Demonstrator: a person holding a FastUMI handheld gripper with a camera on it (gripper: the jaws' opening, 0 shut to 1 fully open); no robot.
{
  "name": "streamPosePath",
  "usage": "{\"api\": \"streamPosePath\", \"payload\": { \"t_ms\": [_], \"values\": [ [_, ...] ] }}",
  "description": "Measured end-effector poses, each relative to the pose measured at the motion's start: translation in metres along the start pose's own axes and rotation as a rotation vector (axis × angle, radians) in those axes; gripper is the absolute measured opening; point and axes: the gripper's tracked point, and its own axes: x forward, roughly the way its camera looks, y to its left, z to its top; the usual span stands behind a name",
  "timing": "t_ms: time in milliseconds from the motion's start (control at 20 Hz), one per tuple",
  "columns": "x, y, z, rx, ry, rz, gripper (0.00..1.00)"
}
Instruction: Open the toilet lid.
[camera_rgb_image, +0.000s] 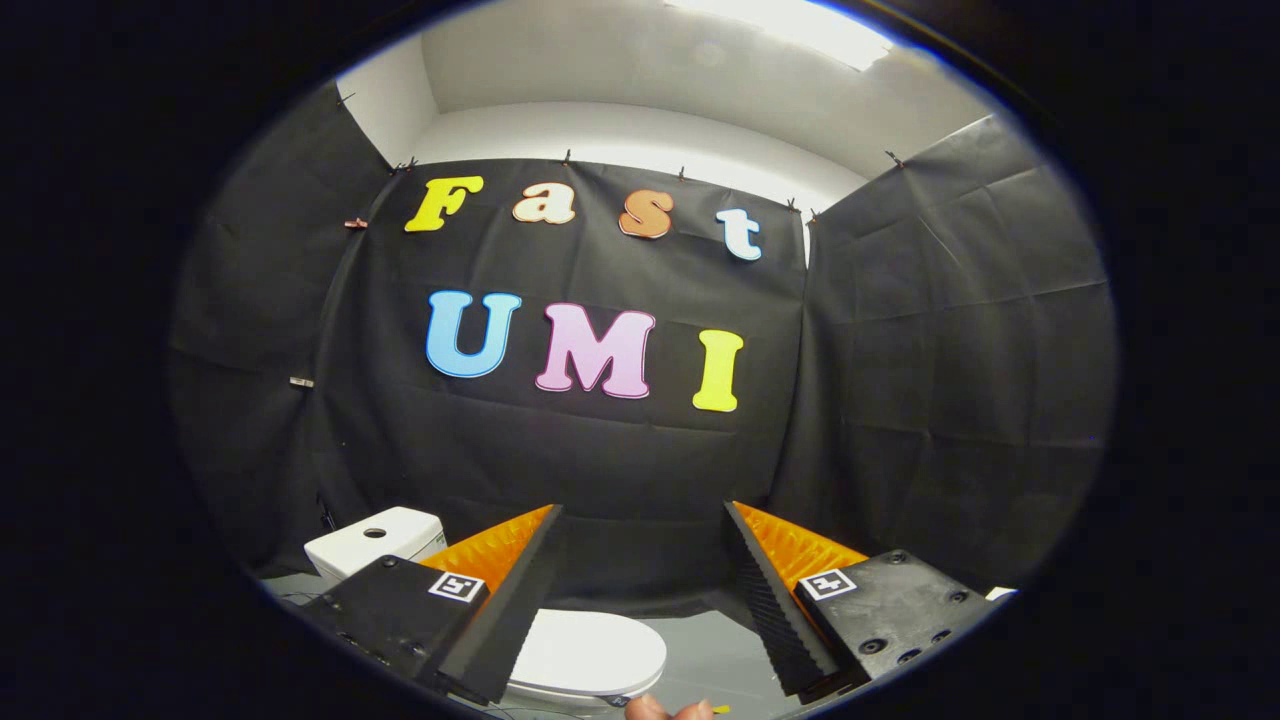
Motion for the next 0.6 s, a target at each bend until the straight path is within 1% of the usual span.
{"api": "streamPosePath", "payload": {
  "t_ms": [200,300,450,600],
  "values": [
    [0.007,0.011,-0.015,-0.004,-0.012,0.008,0.98],
    [0.014,0.012,-0.026,-0.011,-0.019,-0.001,0.98],
    [0.023,0.015,-0.051,-0.025,0.0,-0.01,0.98],
    [0.029,0.022,-0.08,-0.043,0.009,0.014,0.98]
  ]
}}
